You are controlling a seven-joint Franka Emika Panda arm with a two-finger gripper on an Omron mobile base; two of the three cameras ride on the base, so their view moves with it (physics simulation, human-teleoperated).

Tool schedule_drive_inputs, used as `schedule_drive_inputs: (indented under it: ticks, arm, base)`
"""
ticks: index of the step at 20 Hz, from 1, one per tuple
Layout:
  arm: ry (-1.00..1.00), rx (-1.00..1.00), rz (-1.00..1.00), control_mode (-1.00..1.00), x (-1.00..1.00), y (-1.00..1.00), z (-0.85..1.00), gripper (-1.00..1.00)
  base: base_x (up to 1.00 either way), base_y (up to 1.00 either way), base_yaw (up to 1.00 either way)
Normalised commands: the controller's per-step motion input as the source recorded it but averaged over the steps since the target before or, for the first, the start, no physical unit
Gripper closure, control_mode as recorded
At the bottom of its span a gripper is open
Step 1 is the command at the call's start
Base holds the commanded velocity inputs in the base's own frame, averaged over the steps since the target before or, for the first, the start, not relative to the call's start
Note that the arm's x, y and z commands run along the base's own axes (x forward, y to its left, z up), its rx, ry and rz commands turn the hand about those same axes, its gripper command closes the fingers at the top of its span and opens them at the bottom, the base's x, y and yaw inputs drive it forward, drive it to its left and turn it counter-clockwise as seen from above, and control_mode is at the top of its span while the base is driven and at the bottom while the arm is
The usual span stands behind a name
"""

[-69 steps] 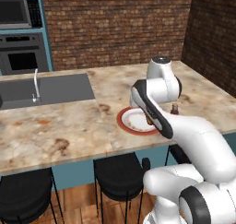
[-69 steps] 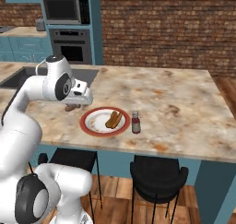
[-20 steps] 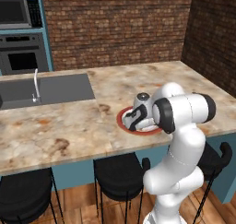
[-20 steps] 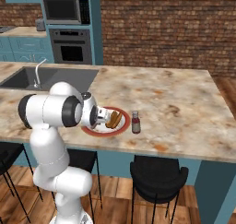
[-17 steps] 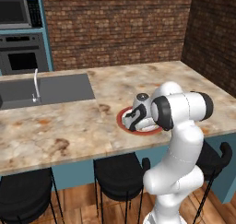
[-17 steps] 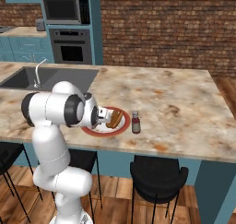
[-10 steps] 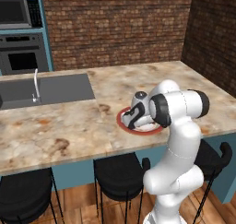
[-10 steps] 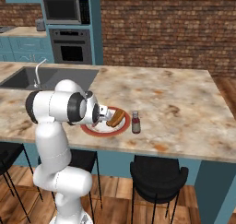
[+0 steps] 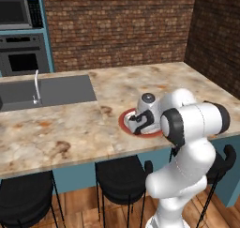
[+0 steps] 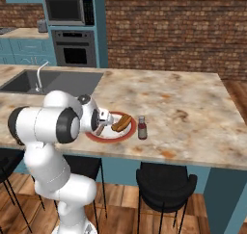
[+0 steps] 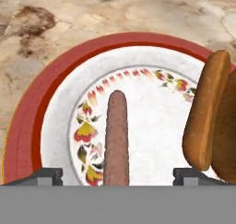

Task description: Move the hot dog bun to the plate on the dining table and place the condiment next to that plate. Then navigate to the fridge and take the sausage and place it on the plate as well.

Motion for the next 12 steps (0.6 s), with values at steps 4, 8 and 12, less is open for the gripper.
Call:
schedule_drive_inputs:
  ticks: [4, 8, 12]
  arm:
    - [-0.21, 0.02, 0.00, -1.00, -0.53, 0.00, 1.00, -1.00]
    - [-0.09, 0.04, 0.00, -1.00, -0.30, 0.07, 1.00, -1.00]
    - [0.05, 0.04, 0.00, -1.00, -0.16, 0.07, 1.00, -1.00]
  base:
    - [0.00, 0.00, 0.00]
    - [0.00, 0.00, 0.00]
    - [0.00, 0.00, 0.00]
